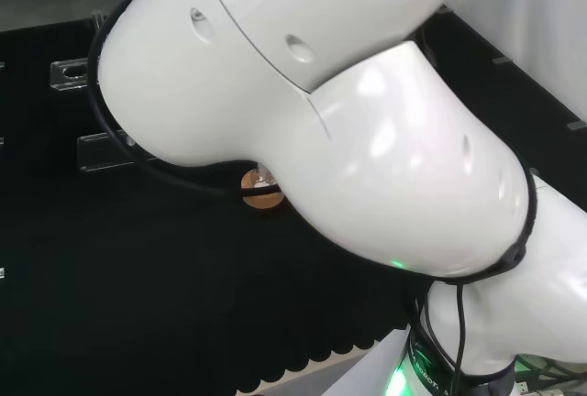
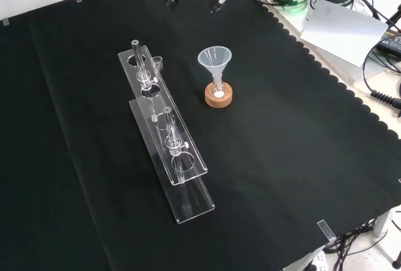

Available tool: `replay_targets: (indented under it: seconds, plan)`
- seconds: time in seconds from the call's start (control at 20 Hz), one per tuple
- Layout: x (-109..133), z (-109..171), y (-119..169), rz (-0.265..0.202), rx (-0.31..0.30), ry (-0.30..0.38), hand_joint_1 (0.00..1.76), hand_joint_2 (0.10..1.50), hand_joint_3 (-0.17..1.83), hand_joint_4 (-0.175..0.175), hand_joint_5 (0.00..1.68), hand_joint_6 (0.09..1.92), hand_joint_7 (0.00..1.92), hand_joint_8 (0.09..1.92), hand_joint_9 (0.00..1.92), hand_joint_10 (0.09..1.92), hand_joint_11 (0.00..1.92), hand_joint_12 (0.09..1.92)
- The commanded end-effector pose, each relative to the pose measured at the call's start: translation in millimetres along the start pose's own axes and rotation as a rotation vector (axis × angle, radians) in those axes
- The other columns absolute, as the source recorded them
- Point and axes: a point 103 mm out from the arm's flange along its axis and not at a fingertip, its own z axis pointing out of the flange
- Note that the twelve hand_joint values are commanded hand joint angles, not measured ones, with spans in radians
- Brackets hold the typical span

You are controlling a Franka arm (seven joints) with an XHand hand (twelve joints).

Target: Remove the funnel from the round-bottom flask.

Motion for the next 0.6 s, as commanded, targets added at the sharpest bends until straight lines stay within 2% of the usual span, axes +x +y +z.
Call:
replay_targets:
  seconds: [0.05,0.35,0.6]
  plan:
    - [16.5,6.1,-23.2,-0.034,0.073,0.049,0.72,0.60,0.57,-0.063,0.31,0.09,0.16,0.67,0.45,0.66,0.33,1.41]
    - [35.9,3.4,-27.2,-0.091,0.119,0.080,0.64,0.58,0.56,-0.064,0.20,0.09,0.15,0.67,0.46,0.66,0.41,1.41]
    - [46.3,4.9,-26.1,-0.111,0.131,0.111,0.60,0.61,0.45,-0.061,0.12,0.09,0.06,0.66,0.35,0.72,0.43,1.41]
